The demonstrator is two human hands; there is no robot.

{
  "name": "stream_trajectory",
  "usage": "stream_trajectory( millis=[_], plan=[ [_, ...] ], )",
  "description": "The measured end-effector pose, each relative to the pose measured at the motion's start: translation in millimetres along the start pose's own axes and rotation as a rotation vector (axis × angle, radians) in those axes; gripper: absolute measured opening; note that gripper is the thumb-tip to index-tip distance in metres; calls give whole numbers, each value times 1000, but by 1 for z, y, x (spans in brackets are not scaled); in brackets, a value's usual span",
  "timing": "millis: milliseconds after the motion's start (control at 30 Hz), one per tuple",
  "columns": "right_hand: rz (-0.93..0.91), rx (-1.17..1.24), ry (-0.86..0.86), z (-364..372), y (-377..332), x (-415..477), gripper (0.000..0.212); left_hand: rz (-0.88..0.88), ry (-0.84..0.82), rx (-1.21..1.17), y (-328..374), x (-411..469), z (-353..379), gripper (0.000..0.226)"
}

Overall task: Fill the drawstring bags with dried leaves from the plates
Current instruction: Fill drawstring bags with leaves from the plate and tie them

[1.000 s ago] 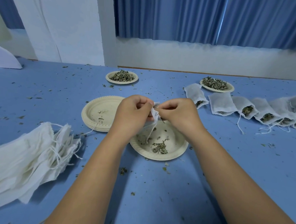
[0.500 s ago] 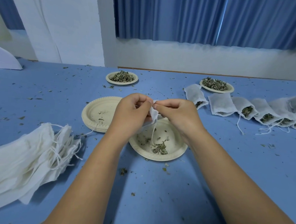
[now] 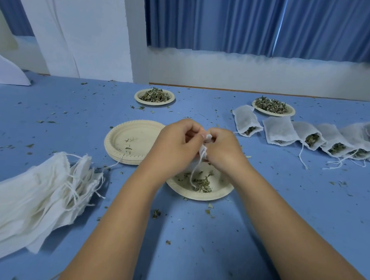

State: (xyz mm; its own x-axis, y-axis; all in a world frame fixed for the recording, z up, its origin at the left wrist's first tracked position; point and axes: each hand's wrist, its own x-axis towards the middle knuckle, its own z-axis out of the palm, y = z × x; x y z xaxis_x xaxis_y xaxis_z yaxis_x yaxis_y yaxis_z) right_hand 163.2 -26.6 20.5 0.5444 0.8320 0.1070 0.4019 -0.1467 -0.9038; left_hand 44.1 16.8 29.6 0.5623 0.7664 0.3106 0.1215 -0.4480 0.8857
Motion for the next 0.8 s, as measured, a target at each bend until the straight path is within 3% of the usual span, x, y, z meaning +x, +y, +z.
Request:
stream_trajectory(
  millis=[100, 200, 300, 467, 533, 600, 700, 800],
  plan=[
    [-49, -153, 102, 0, 3, 2, 24, 39, -5, 83, -1, -1, 4, 13],
    [42, 135, -24, -2, 4, 4, 8, -42, 81, -47, -4, 2, 0, 16],
    [106, 445, -253, -11, 2, 6, 14, -104, 199, -138, -8, 6, -6, 17],
    [189, 505, -274, -26, 1, 10, 28, -123, 342, -186, -11, 11, -17, 14],
    [194, 407, -265, -31, 1, 9, 26, -139, 361, -193, -10, 11, -19, 15],
    [74, 74, -308, -33, 4, 6, 19, -151, 380, -222, -10, 12, -20, 16],
    [-81, -478, -510, -29, 7, -1, 40, -149, 396, -254, -9, 12, -24, 16],
    [-92, -632, -667, -26, 4, -7, 54, -145, 382, -247, -10, 12, -24, 17]
  ],
)
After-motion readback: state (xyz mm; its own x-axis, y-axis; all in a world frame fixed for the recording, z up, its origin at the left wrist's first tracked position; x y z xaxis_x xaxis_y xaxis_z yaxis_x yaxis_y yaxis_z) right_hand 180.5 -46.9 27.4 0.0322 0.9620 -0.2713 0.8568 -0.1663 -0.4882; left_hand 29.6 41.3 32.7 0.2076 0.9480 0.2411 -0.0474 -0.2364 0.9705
